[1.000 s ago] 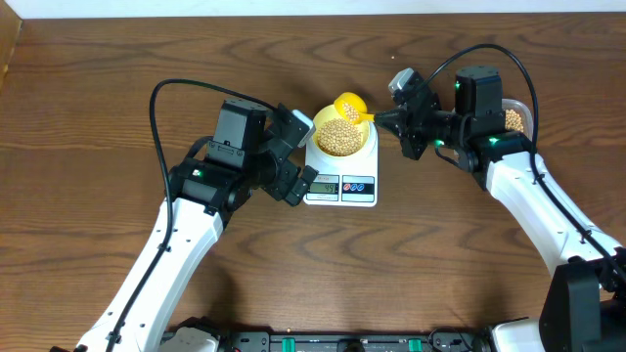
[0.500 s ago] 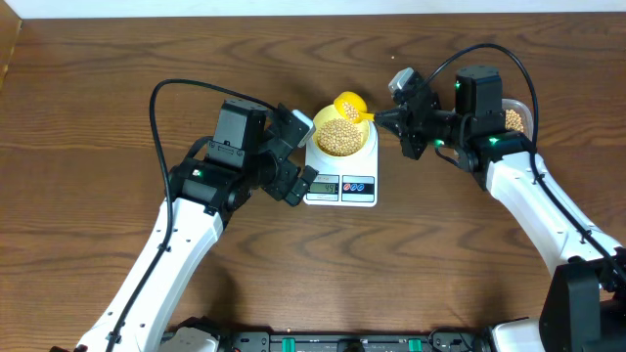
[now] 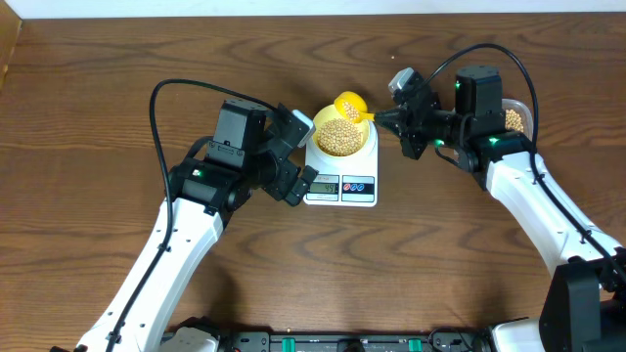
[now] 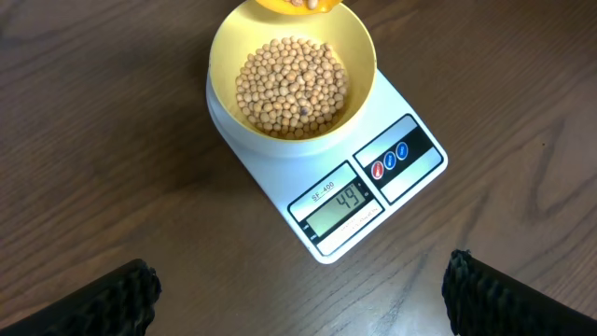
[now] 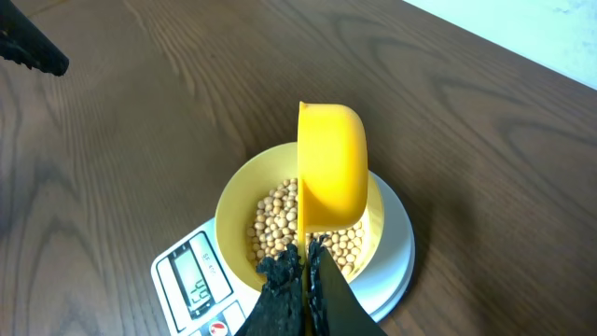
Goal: Scoop item into bowl and weigh 50g on scale
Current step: 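Hold the yellow scoop tilted over the bowl with the right gripper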
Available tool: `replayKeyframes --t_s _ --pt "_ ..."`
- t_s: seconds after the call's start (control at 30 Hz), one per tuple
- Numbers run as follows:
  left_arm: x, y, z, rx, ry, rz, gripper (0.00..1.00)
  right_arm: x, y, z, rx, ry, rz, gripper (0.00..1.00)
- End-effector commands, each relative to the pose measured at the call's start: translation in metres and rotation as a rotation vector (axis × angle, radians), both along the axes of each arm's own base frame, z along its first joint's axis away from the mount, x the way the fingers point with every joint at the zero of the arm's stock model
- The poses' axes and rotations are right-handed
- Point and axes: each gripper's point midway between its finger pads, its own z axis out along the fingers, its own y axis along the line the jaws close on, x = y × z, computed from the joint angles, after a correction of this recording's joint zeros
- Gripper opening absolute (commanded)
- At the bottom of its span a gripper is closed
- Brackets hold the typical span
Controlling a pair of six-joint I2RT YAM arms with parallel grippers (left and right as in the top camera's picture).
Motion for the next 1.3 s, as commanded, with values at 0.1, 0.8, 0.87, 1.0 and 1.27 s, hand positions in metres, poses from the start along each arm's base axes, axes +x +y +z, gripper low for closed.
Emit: replayKeyframes --t_s 0.1,0.8,0.87,1.0,1.27 --pt "-0.0016 0.0 0.0011 -0.009 0.001 -0.005 0.99 -0.002 0.0044 -0.0041 -0.008 -0.006 0.021 0.01" --pt "-0.0016 0.0 0.0011 -0.009 0.001 -0.005 0.99 -0.0017 0.0045 -0.0037 -0.028 -0.046 0.045 0.01" --pt "-0.0017 0.0 0.001 -0.008 0.001 -0.005 0.99 -0.0017 0.0045 -0.0036 -0.028 -0.047 0.045 0.01" --pt "-0.0016 0.0 0.0011 -0.009 0.001 -0.005 0.99 -0.0017 0.0045 -0.0036 -0.028 -0.047 0.045 0.01" --pt "-0.0016 0.0 0.0011 -0.009 0.001 -0.005 0.99 -0.0017 0.0045 -0.0037 -0.029 -0.046 0.045 0.01"
